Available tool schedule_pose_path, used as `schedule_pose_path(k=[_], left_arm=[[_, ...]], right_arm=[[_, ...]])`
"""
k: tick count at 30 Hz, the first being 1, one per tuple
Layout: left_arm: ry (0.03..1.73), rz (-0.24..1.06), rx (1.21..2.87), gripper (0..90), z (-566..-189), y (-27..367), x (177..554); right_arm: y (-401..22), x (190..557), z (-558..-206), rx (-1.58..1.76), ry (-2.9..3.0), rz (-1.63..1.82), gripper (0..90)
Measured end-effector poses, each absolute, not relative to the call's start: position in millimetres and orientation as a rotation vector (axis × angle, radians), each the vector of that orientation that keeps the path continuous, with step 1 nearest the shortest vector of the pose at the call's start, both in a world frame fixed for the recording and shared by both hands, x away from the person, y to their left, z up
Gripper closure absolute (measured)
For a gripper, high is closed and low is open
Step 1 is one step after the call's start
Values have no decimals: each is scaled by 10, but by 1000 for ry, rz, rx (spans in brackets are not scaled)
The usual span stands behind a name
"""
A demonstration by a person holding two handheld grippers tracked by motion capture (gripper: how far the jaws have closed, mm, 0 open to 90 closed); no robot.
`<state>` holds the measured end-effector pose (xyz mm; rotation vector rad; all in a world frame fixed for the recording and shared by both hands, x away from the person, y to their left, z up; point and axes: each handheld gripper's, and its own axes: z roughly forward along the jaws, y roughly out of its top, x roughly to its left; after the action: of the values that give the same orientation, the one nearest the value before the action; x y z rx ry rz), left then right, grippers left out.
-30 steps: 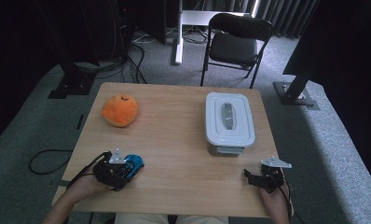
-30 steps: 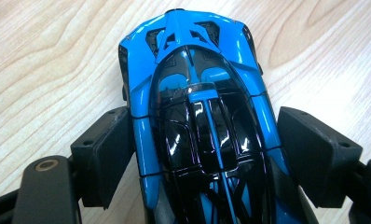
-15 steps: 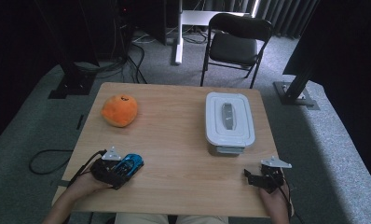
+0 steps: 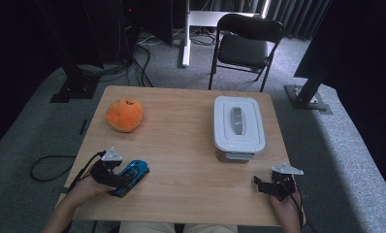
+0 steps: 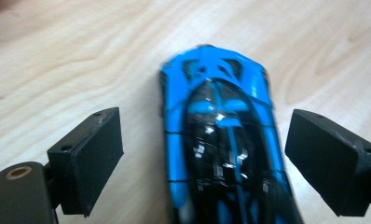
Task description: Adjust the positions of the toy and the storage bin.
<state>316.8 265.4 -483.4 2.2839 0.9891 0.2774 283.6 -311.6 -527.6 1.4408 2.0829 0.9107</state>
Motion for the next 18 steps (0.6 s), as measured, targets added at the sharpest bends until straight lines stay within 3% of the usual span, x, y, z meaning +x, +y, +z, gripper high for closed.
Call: schedule_pose_path(k=[18], left_arm=[[1204, 499, 2088, 105, -4661, 2807, 3612]], right_arm=[[-3116, 2836, -5276, 1441, 2083, 911, 168]])
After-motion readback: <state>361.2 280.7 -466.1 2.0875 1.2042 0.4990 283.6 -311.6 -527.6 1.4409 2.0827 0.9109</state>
